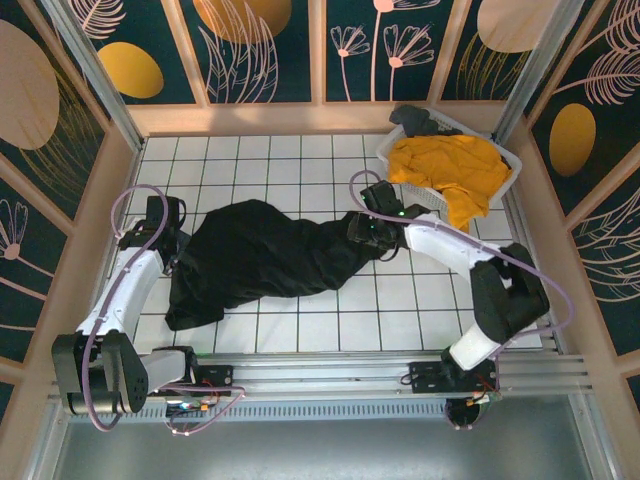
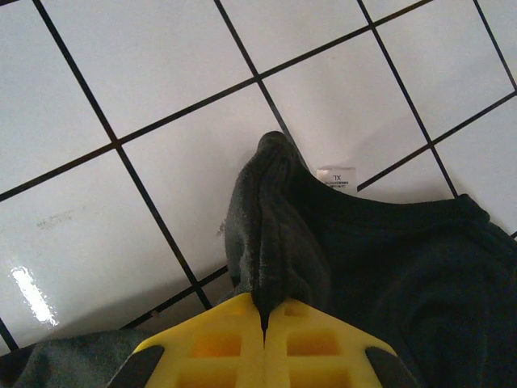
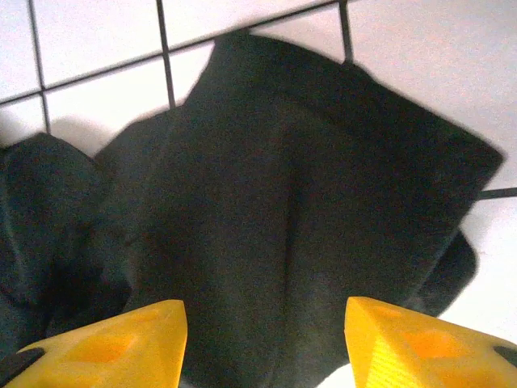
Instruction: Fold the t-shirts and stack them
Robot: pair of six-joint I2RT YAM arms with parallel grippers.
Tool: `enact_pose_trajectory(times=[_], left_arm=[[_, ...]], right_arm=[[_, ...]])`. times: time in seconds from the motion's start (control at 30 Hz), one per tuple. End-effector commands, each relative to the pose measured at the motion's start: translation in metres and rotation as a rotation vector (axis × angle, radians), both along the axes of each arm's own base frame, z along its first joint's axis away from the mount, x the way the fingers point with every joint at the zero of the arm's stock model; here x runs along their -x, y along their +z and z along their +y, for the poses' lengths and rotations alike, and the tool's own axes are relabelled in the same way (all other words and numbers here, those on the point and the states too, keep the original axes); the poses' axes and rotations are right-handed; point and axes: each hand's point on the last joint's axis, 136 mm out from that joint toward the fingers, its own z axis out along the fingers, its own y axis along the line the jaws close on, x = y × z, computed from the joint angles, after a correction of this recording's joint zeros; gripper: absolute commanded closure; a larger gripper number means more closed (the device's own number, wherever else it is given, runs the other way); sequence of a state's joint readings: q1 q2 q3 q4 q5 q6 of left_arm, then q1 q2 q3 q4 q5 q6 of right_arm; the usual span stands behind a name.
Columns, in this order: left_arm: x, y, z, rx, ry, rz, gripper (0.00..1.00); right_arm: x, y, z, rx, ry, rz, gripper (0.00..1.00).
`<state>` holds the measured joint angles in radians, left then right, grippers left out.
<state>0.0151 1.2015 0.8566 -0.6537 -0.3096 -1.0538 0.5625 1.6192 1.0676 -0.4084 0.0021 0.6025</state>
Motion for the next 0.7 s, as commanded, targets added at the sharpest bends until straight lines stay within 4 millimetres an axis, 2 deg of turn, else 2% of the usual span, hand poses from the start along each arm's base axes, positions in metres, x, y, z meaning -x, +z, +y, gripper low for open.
enact_pose_trajectory(times=[0.0,0.13,0.3,0.37,0.4,0.47,0.5,0.57,0.67], left_arm=[[-0.002,0.002,-0.001,0.001,-0.028,-0.007,1.00],[-0.001,0.000,-0.004,0.018,-0.038,-0.006,1.00],[0.001,-0.005,-0.008,0.039,-0.041,-0.007,1.00],[0.001,-0.005,-0.008,0.042,-0.043,-0.010,1.00],[0.000,-0.004,-0.009,0.045,-0.048,-0.013,1.00],[-0.003,-0.002,-0.010,0.048,-0.056,-0.019,1.00],[-0.004,-0.001,-0.011,0.052,-0.063,-0.024,1.00],[-0.011,0.005,-0.014,0.063,-0.081,-0.048,1.00],[-0.025,0.023,-0.018,0.073,-0.103,-0.112,1.00]], right_arm=[[-0.005,-0.005,0.020,-0.017,0.017,0.034,0.45],[0.002,-0.008,0.038,-0.019,0.050,0.054,0.45],[0.015,-0.024,0.048,-0.016,0.076,0.112,0.47],[0.014,-0.027,0.049,-0.021,0.072,0.121,0.58],[0.012,-0.026,0.049,-0.027,0.068,0.120,0.67],[0.006,-0.017,0.050,-0.042,0.059,0.100,0.91],[0.001,-0.010,0.048,-0.041,0.051,0.078,1.00],[-0.011,0.009,0.042,-0.044,0.026,0.028,1.00],[-0.037,0.055,0.026,-0.079,-0.021,-0.082,1.00]])
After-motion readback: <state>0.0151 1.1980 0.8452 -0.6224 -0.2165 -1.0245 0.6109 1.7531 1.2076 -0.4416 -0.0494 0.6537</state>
